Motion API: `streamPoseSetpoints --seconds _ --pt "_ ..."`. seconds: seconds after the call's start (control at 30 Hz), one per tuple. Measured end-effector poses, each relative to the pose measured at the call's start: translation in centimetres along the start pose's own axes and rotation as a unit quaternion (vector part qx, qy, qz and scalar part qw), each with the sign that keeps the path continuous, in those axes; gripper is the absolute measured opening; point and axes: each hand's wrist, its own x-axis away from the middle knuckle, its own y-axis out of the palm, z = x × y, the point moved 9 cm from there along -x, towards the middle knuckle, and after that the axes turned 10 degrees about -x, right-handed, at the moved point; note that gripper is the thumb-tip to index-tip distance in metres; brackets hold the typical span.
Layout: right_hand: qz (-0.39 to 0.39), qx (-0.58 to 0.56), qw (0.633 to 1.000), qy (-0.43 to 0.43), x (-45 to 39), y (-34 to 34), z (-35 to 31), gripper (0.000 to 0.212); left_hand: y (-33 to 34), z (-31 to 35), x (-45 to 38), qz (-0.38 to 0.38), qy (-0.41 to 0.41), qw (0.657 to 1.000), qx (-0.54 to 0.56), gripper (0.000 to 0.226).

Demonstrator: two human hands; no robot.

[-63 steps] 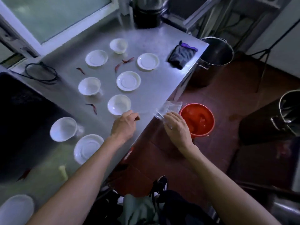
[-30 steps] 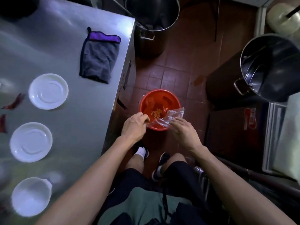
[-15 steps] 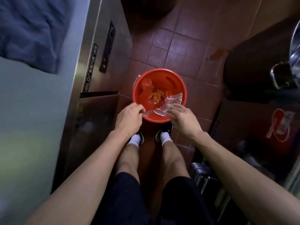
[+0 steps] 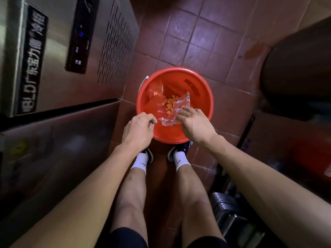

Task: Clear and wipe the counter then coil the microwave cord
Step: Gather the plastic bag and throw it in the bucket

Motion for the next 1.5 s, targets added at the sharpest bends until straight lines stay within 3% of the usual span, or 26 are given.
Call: streamPoseSetpoints --seconds 0.43,0.8,1.5 --pt "-0.050 0.076 0.996 0.011 -6.0 6.4 3.7 0.042 7.0 -0.6 -5.4 0.008 0.022 0.999 0.036 0.018" --pt "-0.054 0.057 0.997 0.015 -6.6 10.1 6.6 0.050 12.0 1.4 -7.9 -0.007 0.051 0.998 0.030 0.017" --pt "-0.029 0.028 0.998 0.039 -5.0 10.5 7.3 0.047 13.5 1.3 -9.6 -0.020 0.031 0.999 -0.030 0.021"
